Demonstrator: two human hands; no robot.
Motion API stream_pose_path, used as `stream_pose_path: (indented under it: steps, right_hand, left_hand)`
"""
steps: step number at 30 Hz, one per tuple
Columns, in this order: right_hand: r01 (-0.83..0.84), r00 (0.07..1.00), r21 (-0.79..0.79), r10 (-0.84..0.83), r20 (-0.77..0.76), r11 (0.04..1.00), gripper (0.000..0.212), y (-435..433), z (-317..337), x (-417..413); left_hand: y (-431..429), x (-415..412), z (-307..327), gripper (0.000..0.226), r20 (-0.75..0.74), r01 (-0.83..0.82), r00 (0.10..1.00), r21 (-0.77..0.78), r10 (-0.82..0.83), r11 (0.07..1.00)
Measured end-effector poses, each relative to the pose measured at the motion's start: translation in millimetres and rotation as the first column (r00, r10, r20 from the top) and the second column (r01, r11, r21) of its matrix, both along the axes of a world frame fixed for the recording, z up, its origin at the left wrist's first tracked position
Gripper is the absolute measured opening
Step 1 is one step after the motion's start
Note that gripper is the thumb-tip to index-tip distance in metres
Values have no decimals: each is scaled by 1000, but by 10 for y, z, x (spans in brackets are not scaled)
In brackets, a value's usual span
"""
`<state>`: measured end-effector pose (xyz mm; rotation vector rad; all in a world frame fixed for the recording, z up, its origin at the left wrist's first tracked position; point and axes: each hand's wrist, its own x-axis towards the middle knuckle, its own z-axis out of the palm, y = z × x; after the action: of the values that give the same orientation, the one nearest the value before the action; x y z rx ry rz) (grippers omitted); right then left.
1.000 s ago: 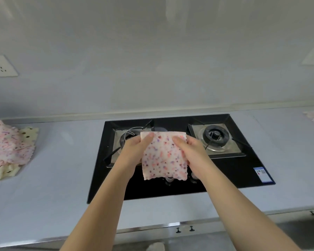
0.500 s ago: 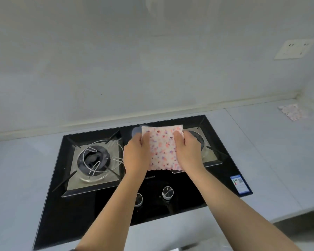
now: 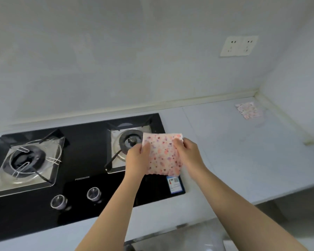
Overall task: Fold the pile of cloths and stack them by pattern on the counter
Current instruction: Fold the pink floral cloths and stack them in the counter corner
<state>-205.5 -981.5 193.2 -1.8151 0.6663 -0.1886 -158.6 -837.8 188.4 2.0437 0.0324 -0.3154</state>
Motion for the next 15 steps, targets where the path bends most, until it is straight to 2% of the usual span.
stream_pose_path:
  steps: [5, 8, 12, 15]
  right_hand:
    - [77, 995, -174, -63, 83, 982, 40, -458, -56, -168]
    - [69, 995, -182, -54, 84, 981, 41, -764, -131, -184]
    - [38, 998, -138, -30, 56, 990, 40, -1251, -143, -71]
    - [42, 998, -115, -36, 52, 992, 38, -1617, -128, 7]
  left_hand:
    - [-556, -267, -7, 43, 69, -66, 995, -52, 70, 996]
    - [-777, -243, -83, 41, 25, -15, 1000, -107, 18, 994]
    - [-1127, -44, -153, 37, -119, 35, 991, -216, -61, 976]
    - [-1439, 114, -144, 27, -143, 90, 981, -259, -130, 962]
